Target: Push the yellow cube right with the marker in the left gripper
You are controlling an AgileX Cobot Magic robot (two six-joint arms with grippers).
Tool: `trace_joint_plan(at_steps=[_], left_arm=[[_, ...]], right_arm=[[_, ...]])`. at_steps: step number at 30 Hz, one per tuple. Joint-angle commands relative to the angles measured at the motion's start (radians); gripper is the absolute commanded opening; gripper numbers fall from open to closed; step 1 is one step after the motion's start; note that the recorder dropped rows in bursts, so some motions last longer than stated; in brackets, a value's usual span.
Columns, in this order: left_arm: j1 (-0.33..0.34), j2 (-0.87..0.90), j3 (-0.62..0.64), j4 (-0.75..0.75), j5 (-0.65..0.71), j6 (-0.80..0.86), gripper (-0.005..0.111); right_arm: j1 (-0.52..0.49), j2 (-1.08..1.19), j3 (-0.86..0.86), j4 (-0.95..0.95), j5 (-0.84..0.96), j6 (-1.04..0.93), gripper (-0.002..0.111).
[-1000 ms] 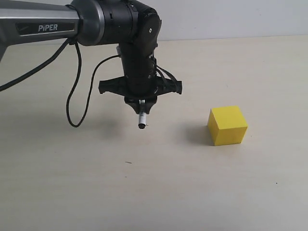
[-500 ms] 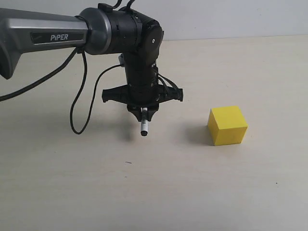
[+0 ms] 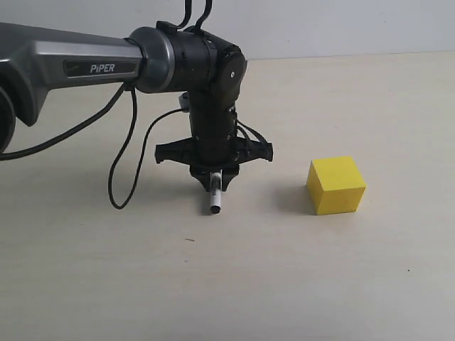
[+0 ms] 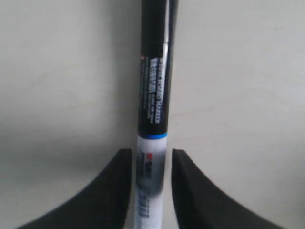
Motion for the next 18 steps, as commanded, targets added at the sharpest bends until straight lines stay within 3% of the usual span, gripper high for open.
trace_joint_plan(at_steps=[1, 4, 7, 14, 15, 17, 18], left_arm=[[-0.003, -0.008, -0.004, -0.005, 0.009, -0.001, 0.054], [-0.003, -0.008, -0.004, -0.005, 0.009, 0.019, 0.069], [-0.003, -0.01, -0.004, -0.005, 0.009, 0.047, 0.078], [-0.002, -0.067, -0.004, -0.003, 0.009, 0.153, 0.077], [-0.002, -0.081, -0.004, -0.003, 0.009, 0.173, 0.075], [-0.002, -0.127, -0.004, -0.003, 0.015, 0.233, 0.057], [-0.002, -0.155, -0.004, -0.003, 0.033, 0.264, 0.038]], right_arm=[[-0.004, -0.007, 0.005, 0.001, -0.001, 0.0, 0.0], [-0.004, -0.007, 0.005, 0.001, -0.001, 0.0, 0.0], [-0.004, -0.007, 0.005, 0.001, -0.001, 0.0, 0.0], [-0.004, -0.007, 0.005, 0.001, -0.001, 0.0, 0.0], [-0.004, -0.007, 0.005, 0.001, -0.001, 0.0, 0.0], [-0.004, -0.007, 0.005, 0.001, -0.001, 0.0, 0.0], [-0.004, -0.007, 0.005, 0.001, -0.001, 0.0, 0.0]])
